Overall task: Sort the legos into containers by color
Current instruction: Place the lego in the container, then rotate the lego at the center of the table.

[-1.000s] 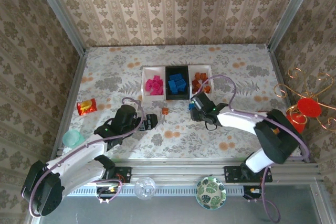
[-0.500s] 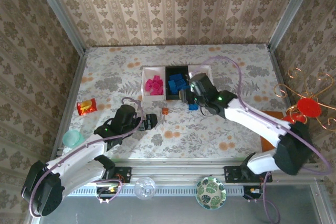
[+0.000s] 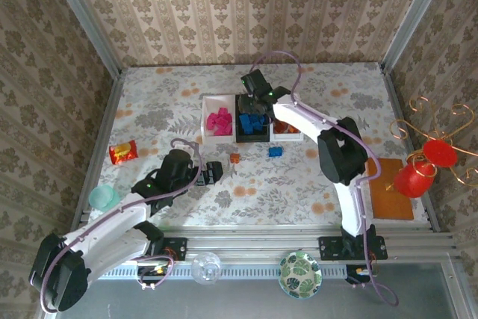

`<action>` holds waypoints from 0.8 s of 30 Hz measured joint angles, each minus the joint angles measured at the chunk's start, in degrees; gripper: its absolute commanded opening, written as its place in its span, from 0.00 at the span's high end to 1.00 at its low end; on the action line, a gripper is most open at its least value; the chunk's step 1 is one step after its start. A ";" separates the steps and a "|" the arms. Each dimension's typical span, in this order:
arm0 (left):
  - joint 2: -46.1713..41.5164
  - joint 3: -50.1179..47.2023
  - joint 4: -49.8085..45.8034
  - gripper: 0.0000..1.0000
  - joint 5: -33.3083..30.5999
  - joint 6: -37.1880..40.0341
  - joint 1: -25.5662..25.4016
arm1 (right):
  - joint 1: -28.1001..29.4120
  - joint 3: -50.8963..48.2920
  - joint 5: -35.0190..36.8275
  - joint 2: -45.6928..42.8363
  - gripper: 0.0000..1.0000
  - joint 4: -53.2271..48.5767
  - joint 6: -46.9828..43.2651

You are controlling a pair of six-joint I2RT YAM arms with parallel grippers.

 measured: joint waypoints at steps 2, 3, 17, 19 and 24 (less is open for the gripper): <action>-0.11 0.00 -0.11 0.00 0.00 0.00 0.00 | -0.24 3.13 -0.04 2.03 0.32 -0.68 0.22; -0.11 0.00 -0.15 0.00 0.00 0.00 0.02 | -0.28 4.37 -0.04 2.71 0.29 -0.79 0.24; -1.51 0.00 -0.52 0.00 -0.02 0.00 0.72 | 2.38 -20.02 -0.42 -16.65 0.21 7.39 0.37; -1.51 0.00 -0.52 0.00 0.00 0.00 0.79 | 4.04 -26.34 -0.33 -21.62 0.21 9.55 0.39; -1.51 0.00 -0.52 0.00 0.00 0.00 1.11 | 7.82 -42.16 0.11 -31.06 0.20 14.14 1.81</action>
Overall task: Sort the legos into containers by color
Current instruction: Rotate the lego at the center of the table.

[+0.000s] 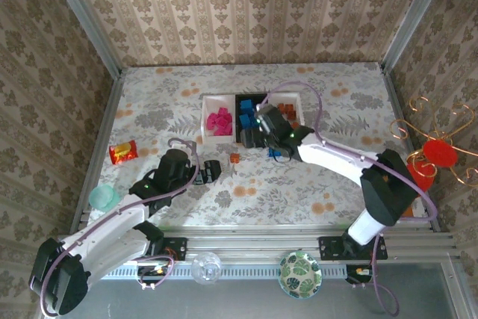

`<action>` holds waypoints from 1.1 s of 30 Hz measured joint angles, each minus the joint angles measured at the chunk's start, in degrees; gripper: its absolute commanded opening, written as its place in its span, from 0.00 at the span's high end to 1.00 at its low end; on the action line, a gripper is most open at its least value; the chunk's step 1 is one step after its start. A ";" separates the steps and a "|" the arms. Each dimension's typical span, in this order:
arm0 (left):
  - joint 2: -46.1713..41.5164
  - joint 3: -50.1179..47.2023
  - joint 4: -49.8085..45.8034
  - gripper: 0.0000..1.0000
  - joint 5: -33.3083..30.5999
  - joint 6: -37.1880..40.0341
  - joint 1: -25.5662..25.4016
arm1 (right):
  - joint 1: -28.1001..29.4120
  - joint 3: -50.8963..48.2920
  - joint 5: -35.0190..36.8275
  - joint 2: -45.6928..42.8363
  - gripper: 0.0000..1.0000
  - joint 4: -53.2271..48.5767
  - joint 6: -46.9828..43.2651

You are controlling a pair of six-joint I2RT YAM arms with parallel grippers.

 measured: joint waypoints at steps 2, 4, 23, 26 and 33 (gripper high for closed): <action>0.00 -0.02 0.00 0.00 0.00 0.00 0.02 | 0.50 -4.85 0.55 -1.70 0.19 0.92 0.72; 0.00 -0.13 0.07 0.00 0.00 -0.04 0.02 | 0.52 -8.39 1.49 -2.16 0.19 1.25 1.44; -0.39 -0.87 0.07 0.00 0.02 -0.44 0.09 | -4.52 -9.49 4.63 6.54 0.21 10.34 2.03; -0.39 -0.92 0.07 0.00 0.02 -0.44 0.31 | -4.50 -10.16 4.66 5.92 0.19 10.38 2.08; -0.31 -1.57 0.15 0.00 0.07 -0.48 0.33 | -4.13 -13.11 6.47 2.75 0.19 8.24 4.31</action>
